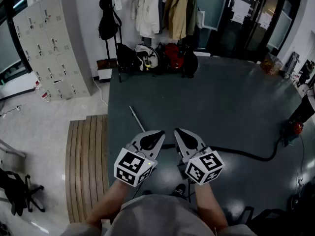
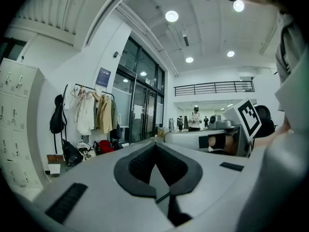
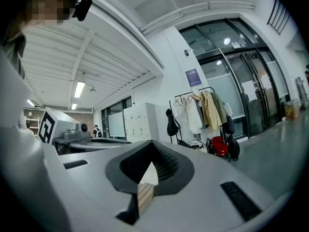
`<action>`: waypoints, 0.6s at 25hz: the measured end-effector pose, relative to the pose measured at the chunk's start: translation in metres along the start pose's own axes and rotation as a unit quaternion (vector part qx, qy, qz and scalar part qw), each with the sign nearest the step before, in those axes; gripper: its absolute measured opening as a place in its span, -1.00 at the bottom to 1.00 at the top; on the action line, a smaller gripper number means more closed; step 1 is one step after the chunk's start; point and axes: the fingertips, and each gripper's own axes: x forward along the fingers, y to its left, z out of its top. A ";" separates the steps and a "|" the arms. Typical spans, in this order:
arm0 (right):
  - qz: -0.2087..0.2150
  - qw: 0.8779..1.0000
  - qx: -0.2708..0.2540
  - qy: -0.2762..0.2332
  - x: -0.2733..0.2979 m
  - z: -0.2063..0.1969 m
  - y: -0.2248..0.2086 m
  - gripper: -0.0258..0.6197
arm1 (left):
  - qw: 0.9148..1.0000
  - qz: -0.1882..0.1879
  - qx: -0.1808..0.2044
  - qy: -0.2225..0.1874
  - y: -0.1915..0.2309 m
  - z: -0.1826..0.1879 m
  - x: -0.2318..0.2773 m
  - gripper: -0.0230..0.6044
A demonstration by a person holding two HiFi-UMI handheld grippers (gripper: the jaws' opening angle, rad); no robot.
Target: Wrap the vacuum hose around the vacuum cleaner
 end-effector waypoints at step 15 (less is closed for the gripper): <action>0.009 1.000 0.006 0.008 0.011 -0.003 0.007 -0.90 | 1.000 -0.005 0.000 0.000 0.011 -0.002 -0.004 -0.90</action>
